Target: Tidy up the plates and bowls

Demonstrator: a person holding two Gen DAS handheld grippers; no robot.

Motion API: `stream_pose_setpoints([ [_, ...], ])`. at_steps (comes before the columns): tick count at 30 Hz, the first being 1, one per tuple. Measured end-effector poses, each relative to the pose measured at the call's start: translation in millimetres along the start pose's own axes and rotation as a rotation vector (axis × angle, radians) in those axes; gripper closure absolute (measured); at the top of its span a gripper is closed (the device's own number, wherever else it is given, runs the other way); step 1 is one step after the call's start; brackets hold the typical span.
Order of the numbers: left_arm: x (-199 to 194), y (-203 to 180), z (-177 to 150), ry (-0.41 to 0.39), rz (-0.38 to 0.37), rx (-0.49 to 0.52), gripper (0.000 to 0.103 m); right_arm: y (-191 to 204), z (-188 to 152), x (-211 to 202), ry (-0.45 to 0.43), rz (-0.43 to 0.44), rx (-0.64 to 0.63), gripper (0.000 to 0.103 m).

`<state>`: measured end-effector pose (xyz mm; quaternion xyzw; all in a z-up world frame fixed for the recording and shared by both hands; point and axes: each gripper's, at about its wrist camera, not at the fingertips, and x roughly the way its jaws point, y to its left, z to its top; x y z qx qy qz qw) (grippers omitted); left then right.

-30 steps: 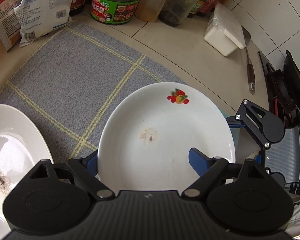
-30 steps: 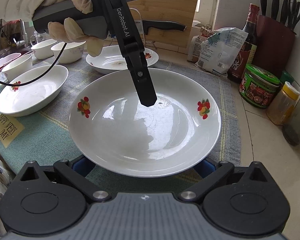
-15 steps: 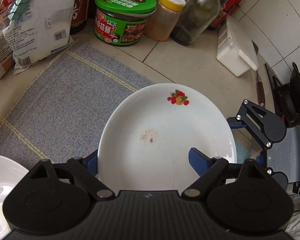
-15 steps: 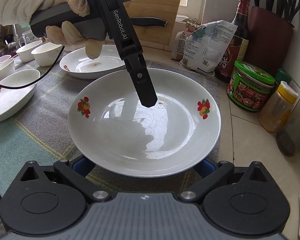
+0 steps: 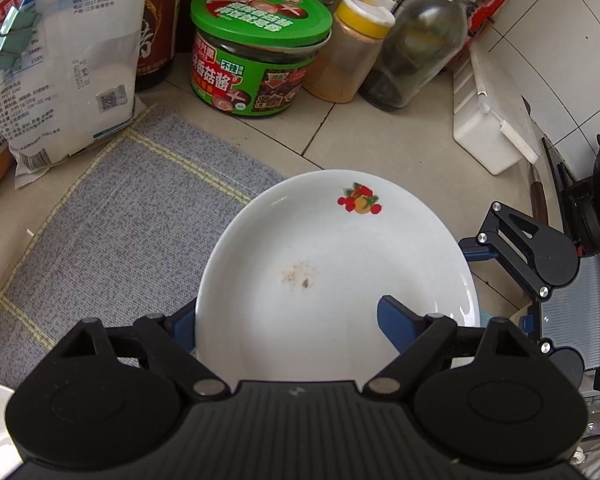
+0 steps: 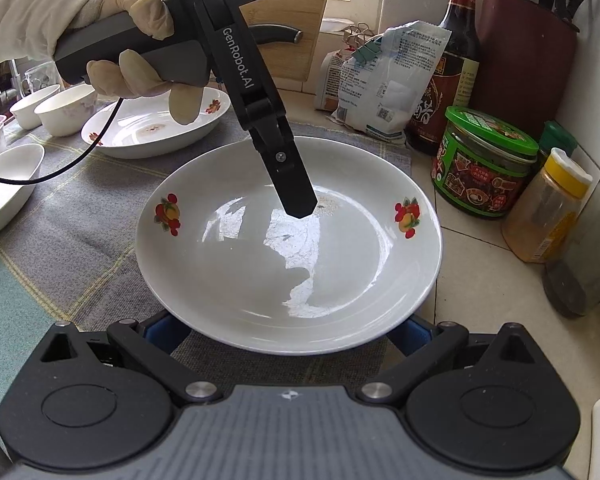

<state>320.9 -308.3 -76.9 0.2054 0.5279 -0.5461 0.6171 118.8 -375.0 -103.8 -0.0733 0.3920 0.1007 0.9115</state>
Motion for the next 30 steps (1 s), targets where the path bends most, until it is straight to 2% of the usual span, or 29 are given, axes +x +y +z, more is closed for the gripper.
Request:
stream_pose_setpoints([
  [20,6,2,2,-0.006,0.007,0.013,0.015,-5,-1,3,0.008,-0.008,0.028,0.0],
  [30,0,0,-8,-0.021,0.061,0.001,0.015,-3,-2,-4,0.003,-0.018,0.063,0.0],
])
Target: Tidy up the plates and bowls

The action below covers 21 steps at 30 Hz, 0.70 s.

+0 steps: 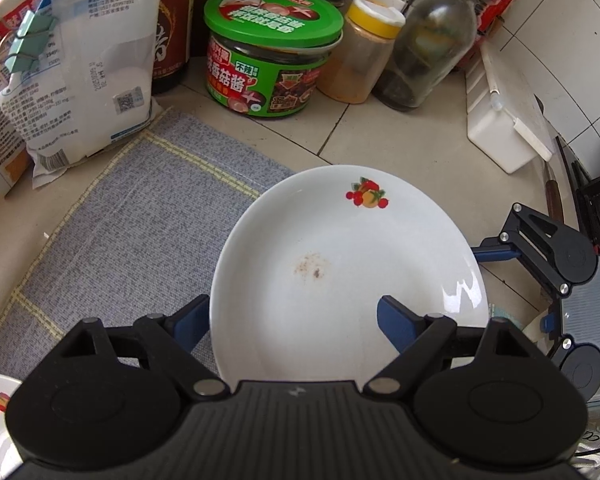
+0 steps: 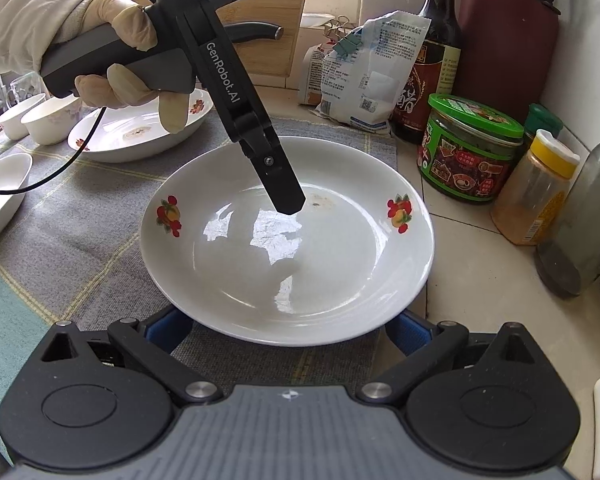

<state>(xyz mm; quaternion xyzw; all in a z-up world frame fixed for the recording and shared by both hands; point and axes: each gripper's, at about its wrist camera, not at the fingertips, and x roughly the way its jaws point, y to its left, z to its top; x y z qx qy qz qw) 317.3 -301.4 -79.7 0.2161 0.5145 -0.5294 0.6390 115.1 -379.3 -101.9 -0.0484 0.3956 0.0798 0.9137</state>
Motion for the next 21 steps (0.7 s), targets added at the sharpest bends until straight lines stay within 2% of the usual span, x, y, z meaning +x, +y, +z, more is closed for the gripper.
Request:
stream_pose_setpoints([
  [6,-23,-1,-18,-0.051,0.041,-0.03,0.014,7,-2,-9,-0.003,-0.026,0.039,0.0],
  [10,-41,-4,-36,-0.097,0.095,-0.047,0.014,15,-4,-19,-0.009,-0.056,0.068,0.0],
  [16,-77,-19,-73,-0.234,0.17,-0.087,0.01,34,-6,-33,-0.025,-0.095,0.053,0.0],
  [21,-98,-43,-116,-0.349,0.244,-0.121,0.006,52,-8,-40,-0.029,-0.089,0.033,0.0],
])
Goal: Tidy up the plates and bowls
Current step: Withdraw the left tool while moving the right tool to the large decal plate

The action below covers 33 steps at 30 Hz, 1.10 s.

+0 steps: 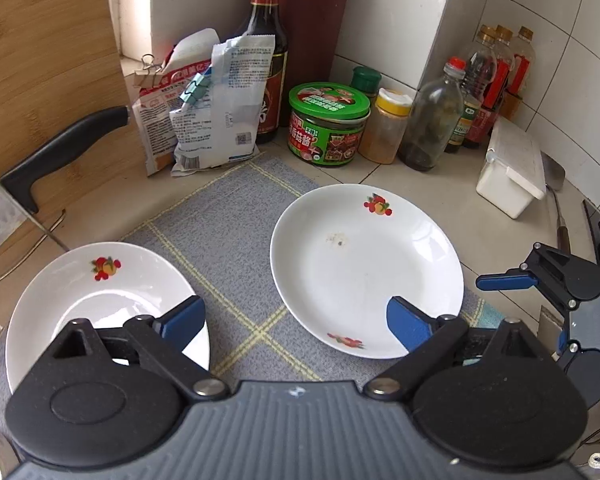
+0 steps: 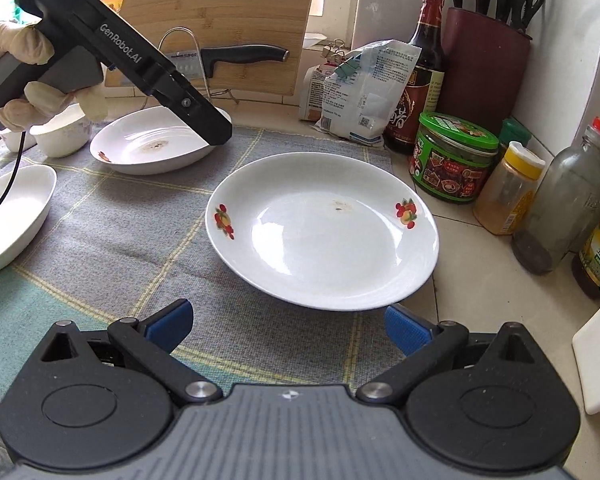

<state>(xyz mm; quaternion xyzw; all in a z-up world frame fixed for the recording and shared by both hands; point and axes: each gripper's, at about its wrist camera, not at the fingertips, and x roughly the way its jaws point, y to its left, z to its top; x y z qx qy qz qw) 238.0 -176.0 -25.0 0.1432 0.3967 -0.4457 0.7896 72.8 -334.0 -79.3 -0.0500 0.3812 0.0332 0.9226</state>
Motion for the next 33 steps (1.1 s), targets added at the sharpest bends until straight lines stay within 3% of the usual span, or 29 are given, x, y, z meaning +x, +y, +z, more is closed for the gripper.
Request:
stream_pose_setpoints([
  [4,-25,-12,-31,-0.072,0.086,-0.021,0.006,12,-2,-4,-0.011,0.025,0.016,0.0],
  [10,-53,-31,-79,-0.112,0.173,-0.158,0.006,29,-2,-1,-0.003,0.075,0.017,0.0],
  [13,-71,-43,-103,-0.124,0.284,-0.171,0.006,34,-4,3,0.001,0.125,0.031,0.0],
  [17,-96,-49,-128,-0.148,0.365,-0.192,0.006,47,-3,13,0.021,0.155,0.018,0.0],
  [33,-165,-7,-222,-0.138,0.374,-0.215,0.006,135,34,6,0.02,0.194,0.073,0.0],
])
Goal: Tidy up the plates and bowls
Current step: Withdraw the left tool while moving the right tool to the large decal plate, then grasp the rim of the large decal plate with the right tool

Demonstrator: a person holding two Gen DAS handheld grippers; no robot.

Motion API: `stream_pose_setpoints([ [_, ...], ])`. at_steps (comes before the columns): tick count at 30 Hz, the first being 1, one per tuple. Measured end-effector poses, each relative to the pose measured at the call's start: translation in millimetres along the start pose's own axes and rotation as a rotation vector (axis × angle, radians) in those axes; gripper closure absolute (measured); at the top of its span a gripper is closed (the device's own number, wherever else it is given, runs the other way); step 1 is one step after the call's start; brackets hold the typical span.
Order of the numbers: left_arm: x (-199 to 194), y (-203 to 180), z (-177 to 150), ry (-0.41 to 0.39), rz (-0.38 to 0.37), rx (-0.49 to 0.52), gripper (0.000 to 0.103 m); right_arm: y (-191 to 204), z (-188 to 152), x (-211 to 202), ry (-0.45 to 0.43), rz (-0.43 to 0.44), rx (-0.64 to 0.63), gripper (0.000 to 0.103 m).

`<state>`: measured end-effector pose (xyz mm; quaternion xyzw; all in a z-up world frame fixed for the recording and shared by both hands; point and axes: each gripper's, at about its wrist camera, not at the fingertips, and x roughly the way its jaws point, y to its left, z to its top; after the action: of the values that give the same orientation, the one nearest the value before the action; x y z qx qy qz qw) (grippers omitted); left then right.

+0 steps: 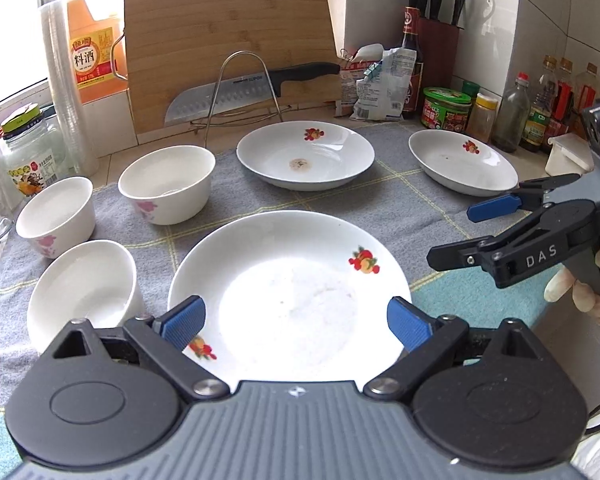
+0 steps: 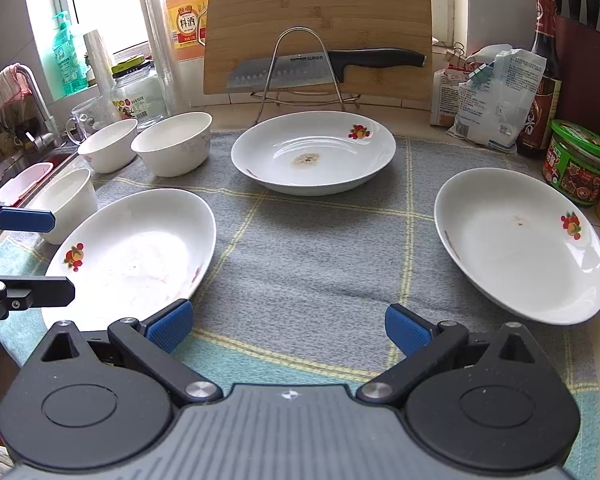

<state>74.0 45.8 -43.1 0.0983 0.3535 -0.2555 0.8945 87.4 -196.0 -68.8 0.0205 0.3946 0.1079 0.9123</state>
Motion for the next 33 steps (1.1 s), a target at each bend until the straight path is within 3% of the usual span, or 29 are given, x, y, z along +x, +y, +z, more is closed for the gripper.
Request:
stream_pose_setpoints([
  [8,-6,35,-47,0.077,-0.053,0.036,0.006,57,6,10,0.041,0.052,-0.024,0.0],
  [14,0,41,-60,0.059,-0.102,0.069,0.006,84,4,22,0.098,0.062,-0.027,0.0],
  [21,17,31,-59,0.042,-0.142,0.119,0.006,90,4,32,0.154,0.076,-0.009,0.0],
  [33,34,21,-55,0.016,-0.102,0.108,0.001,83,20,60,0.215,0.116,-0.096,0.0],
])
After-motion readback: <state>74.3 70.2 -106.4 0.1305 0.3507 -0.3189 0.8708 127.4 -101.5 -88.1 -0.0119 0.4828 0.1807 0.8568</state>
